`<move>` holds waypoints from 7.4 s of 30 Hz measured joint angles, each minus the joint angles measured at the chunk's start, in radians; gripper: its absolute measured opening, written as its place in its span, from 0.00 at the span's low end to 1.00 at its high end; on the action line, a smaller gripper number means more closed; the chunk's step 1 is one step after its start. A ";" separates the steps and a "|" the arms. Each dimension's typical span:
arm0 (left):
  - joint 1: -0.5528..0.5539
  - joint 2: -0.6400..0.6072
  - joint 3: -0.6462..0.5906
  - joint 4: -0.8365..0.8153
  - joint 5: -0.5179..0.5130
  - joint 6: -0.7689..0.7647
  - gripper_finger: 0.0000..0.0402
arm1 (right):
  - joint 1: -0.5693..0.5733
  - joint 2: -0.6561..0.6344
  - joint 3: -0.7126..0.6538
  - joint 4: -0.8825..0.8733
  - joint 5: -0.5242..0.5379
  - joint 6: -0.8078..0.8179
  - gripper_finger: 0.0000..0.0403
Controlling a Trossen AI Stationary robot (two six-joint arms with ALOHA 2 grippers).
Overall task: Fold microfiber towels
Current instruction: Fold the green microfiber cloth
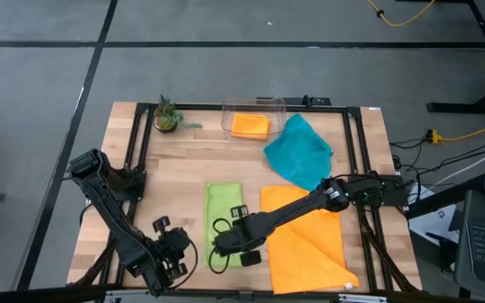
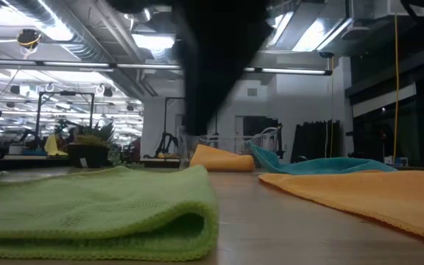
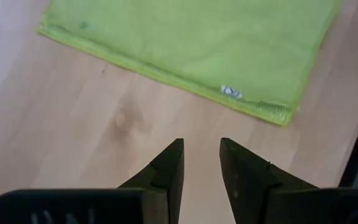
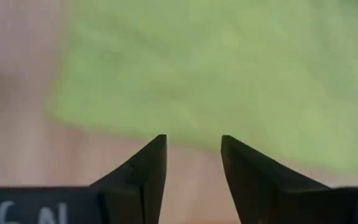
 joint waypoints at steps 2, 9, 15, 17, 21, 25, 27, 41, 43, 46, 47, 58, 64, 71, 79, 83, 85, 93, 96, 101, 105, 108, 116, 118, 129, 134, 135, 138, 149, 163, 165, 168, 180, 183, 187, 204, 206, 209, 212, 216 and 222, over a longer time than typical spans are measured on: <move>0.001 0.000 0.000 0.000 -0.012 0.000 0.24 | 0.008 -0.016 0.001 -0.052 0.061 -0.003 0.39; 0.005 0.000 0.000 0.000 -0.017 0.000 0.24 | 0.004 -0.021 0.001 -0.324 0.098 -0.066 0.39; 0.005 0.000 0.000 0.000 -0.023 -0.002 0.24 | -0.022 -0.161 -0.139 -0.252 0.115 -0.105 0.39; 0.005 0.000 0.000 0.000 -0.023 -0.001 0.24 | -0.030 -0.230 -0.231 -0.193 0.164 -0.085 0.39; 0.007 0.000 0.000 0.000 -0.047 -0.001 0.24 | -0.063 -0.396 -0.506 0.167 0.162 -0.106 0.39; 0.012 0.000 0.000 0.001 -0.071 -0.001 0.24 | -0.108 -0.496 -0.835 0.692 0.026 -0.185 0.39; 0.012 0.000 0.000 0.005 -0.070 -0.002 0.24 | -0.133 -0.499 -0.970 0.973 -0.028 -0.170 0.39; 0.020 0.000 0.000 0.009 -0.071 -0.001 0.24 | -0.190 -0.312 -1.088 1.453 -0.160 -0.093 0.39; 0.020 0.000 0.000 0.008 -0.071 -0.002 0.24 | -0.211 -0.285 -1.056 1.455 -0.208 -0.140 0.39; 0.019 0.000 0.000 0.010 -0.071 -0.002 0.24 | -0.249 -0.234 -0.993 1.459 -0.311 -0.197 0.37; 0.019 0.000 0.000 0.011 -0.072 -0.002 0.24 | -0.262 -0.220 -0.972 1.456 -0.341 -0.214 0.36; 0.019 0.000 0.000 0.017 -0.067 -0.004 0.24 | -0.317 -0.245 -0.817 1.327 -0.350 -0.240 0.30; 0.019 0.000 -0.008 0.071 -0.066 0.000 0.24 | -0.282 -0.309 -0.773 1.100 -0.353 -0.184 0.30; 0.024 0.000 -0.085 0.297 -0.069 0.104 0.25 | -0.176 -0.363 -0.766 0.920 -0.347 -0.107 0.30; 0.052 0.000 -0.133 0.464 -0.081 0.334 0.35 | -0.059 -0.370 -0.766 0.886 -0.220 -0.081 0.30; 0.072 0.000 -0.173 0.582 -0.055 0.478 0.39 | -0.030 -0.370 -0.766 0.889 -0.204 -0.081 0.30; 0.076 0.000 -0.185 0.603 -0.040 0.520 0.40 | -0.018 -0.370 -0.766 0.894 -0.204 -0.081 0.30; 0.055 0.000 -0.192 0.594 -0.035 0.523 0.41 | -0.002 -0.370 -0.766 0.898 -0.205 -0.042 0.37; 0.048 0.004 -0.192 0.594 -0.035 0.523 0.41 | -0.004 -0.368 -0.766 0.906 -0.203 -0.029 0.48; 0.053 0.066 -0.192 0.616 0.006 0.524 0.41 | -0.001 -0.353 -0.766 0.970 -0.205 -0.047 0.64; 0.060 0.109 -0.192 0.613 -0.001 0.529 0.41 | 0.002 -0.338 -0.766 0.980 -0.204 -0.111 0.67; 0.061 0.114 -0.192 0.629 -0.033 0.552 0.41 | 0.003 -0.318 -0.766 1.002 -0.205 -0.105 0.67; 0.073 0.138 -0.192 0.646 -0.031 0.578 0.41 | 0.004 -0.256 -0.766 1.029 -0.206 -0.139 0.66; 0.074 0.155 -0.192 0.646 -0.022 0.578 0.41 | 0.004 -0.244 -0.766 1.039 -0.206 -0.139 0.66; 0.087 0.217 -0.187 0.656 0.039 0.513 0.41 | 0.004 -0.223 -0.766 1.047 -0.205 -0.139 0.66; 0.087 0.218 -0.188 0.655 0.046 0.511 0.41 | 0.004 -0.223 -0.766 1.045 -0.205 -0.139 0.66; 0.087 0.219 -0.188 0.656 0.042 0.511 0.41 | 0.004 -0.223 -0.766 1.043 -0.204 -0.138 0.66; 0.086 0.220 -0.189 0.659 0.030 0.512 0.41 | 0.004 -0.223 -0.766 1.042 -0.204 -0.138 0.66; 0.086 0.153 -0.153 0.657 0.053 0.560 0.41 | 0.001 -0.223 -0.766 1.042 -0.202 -0.137 0.66; 0.098 0.163 -0.173 0.665 0.114 0.518 0.41 | 0.001 -0.223 -0.767 1.043 -0.169 -0.136 0.66; 0.101 0.174 -0.180 0.669 0.125 0.515 0.41 | 0.001 -0.223 -0.767 1.043 -0.169 -0.135 0.66; 0.109 0.202 -0.179 0.699 0.142 0.516 0.41 | 0.001 -0.223 -0.767 1.043 -0.169 -0.134 0.66; 0.104 0.223 -0.177 0.718 0.136 0.515 0.41 | 0.001 -0.223 -0.767 1.041 -0.169 -0.132 0.66; 0.093 0.224 -0.176 0.696 0.139 0.515 0.41 | 0.001 -0.223 -0.767 1.035 -0.157 -0.108 0.66; 0.075 0.224 -0.176 0.640 0.135 0.503 0.40 | 0.002 -0.223 -0.766 0.992 -0.070 -0.077 0.66; 0.073 0.224 -0.177 0.607 0.132 0.497 0.40 | 0.000 -0.187 -0.797 1.093 -0.099 -0.058 0.65; 0.072 0.224 -0.177 0.606 0.128 0.504 0.39 | 0.000 -0.186 -0.797 1.090 -0.102 -0.057 0.63; 0.071 0.224 -0.177 0.606 0.125 0.541 0.34 | 0.000 -0.186 -0.797 1.085 -0.104 -0.055 0.56; 0.071 0.224 -0.177 0.606 0.124 0.546 0.26 | -0.001 -0.186 -0.797 1.083 -0.098 -0.035 0.46; 0.071 0.224 -0.178 0.601 0.122 0.546 0.13 | -0.001 -0.186 -0.798 1.083 -0.077 0.009 0.30; 0.071 0.223 -0.179 0.597 0.116 0.550 0.01 | 0.000 -0.186 -0.799 1.085 -0.079 0.074 0.04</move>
